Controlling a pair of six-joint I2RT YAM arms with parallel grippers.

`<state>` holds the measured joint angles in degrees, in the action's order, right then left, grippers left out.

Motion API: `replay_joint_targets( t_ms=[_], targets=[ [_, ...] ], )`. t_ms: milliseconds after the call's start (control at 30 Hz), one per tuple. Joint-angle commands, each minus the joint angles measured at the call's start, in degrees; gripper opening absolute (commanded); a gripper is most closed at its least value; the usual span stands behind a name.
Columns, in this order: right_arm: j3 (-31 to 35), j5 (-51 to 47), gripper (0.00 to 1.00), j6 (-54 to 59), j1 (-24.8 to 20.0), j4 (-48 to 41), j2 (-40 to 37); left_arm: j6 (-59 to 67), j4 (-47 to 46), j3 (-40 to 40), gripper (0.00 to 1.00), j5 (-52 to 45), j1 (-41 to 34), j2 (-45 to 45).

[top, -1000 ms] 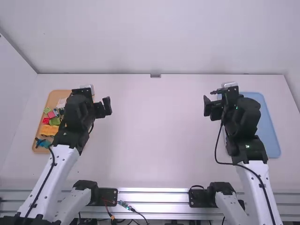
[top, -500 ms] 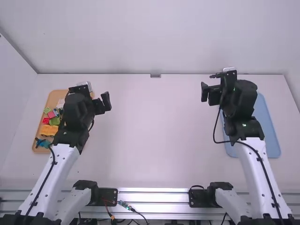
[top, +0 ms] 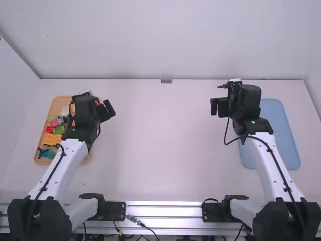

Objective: Assemble lego blocks to make yellow taxi

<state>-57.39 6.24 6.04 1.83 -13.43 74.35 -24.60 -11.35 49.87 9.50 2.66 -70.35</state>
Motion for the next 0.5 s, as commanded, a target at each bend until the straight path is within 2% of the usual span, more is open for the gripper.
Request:
replay_joint_targets(
  t_ms=[0,167,367,467],
  targets=[
    [-1.9,0.1,0.99,-0.2,0.0,0.1,1.4,-2.5,-2.9,4.5,0.99,-0.2,1.8,-1.9],
    [-1.9,0.1,0.99,0.9,0.1,-0.3,1.8,-3.4,-12.0,12.2,0.99,0.4,6.1,-8.0],
    [-1.9,0.1,0.99,0.9,0.0,1.3,2.5,-3.6,-16.5,19.7,0.99,0.4,13.0,-16.7],
    [-1.9,0.1,0.99,1.9,0.0,1.6,2.8,-8.6,-20.5,23.1,0.99,0.6,17.4,-21.0]
  ],
)
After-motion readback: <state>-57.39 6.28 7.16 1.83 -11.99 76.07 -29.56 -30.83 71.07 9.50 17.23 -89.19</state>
